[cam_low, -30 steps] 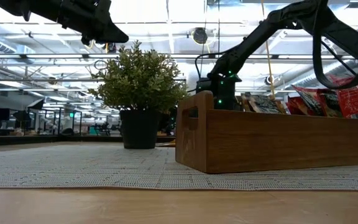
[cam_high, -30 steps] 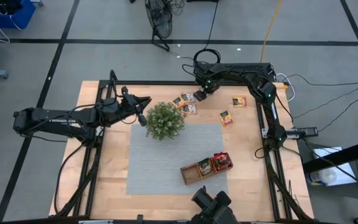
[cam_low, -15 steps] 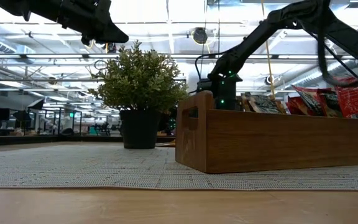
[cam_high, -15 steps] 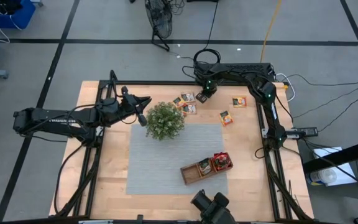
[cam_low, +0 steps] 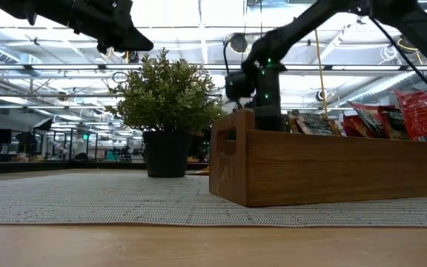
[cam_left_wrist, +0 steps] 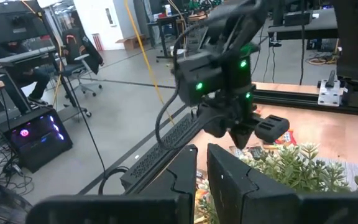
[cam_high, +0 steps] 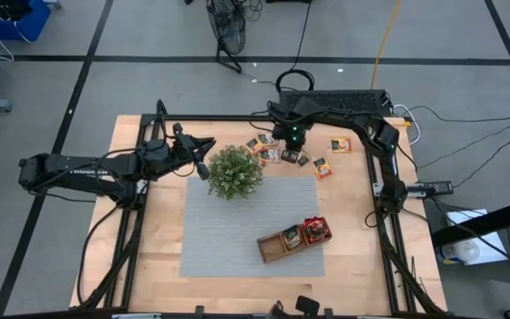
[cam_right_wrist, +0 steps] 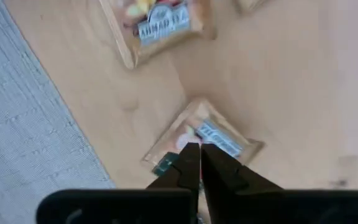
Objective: Pick & Place Tea
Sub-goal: Put the apple tea sachet into the brown organizer
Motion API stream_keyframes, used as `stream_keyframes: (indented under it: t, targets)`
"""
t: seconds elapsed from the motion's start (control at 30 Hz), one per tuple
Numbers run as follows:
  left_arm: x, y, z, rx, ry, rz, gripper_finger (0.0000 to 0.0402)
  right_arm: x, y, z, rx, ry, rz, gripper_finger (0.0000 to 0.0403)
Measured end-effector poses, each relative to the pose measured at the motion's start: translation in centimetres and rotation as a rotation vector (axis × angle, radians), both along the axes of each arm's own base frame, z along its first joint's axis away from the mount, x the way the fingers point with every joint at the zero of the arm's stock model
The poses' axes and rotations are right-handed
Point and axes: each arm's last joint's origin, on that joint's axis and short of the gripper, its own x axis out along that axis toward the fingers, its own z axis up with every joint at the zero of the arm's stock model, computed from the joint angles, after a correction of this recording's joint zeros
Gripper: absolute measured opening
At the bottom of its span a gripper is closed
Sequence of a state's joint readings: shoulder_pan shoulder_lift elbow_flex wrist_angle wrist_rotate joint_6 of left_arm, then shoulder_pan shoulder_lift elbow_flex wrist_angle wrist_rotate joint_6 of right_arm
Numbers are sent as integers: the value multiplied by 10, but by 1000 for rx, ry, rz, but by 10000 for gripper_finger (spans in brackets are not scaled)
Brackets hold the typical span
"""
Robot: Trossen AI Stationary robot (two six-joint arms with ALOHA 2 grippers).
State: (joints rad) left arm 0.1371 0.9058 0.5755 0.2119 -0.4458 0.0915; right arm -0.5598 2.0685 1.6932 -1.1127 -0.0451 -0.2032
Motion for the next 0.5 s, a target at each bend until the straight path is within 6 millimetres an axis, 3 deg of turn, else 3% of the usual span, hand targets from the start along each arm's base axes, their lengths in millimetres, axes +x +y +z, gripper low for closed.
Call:
stream_keyframes:
  t: [0.1,0.2,0.37,0.5]
  targets:
    - [0,0,0,0,-1,0,47,-1,4,12,-120,36,49,23]
    - [0,0,0,-6,-5,1,47,-2,1,11,-157,63,56,59]
    - [0,0,0,-14,-5,2,47,-10,-4,3,-73,23,-44,162]
    - [0,0,-1,-15,-3,2,47,-23,-2,-23,-26,76,-115,248]
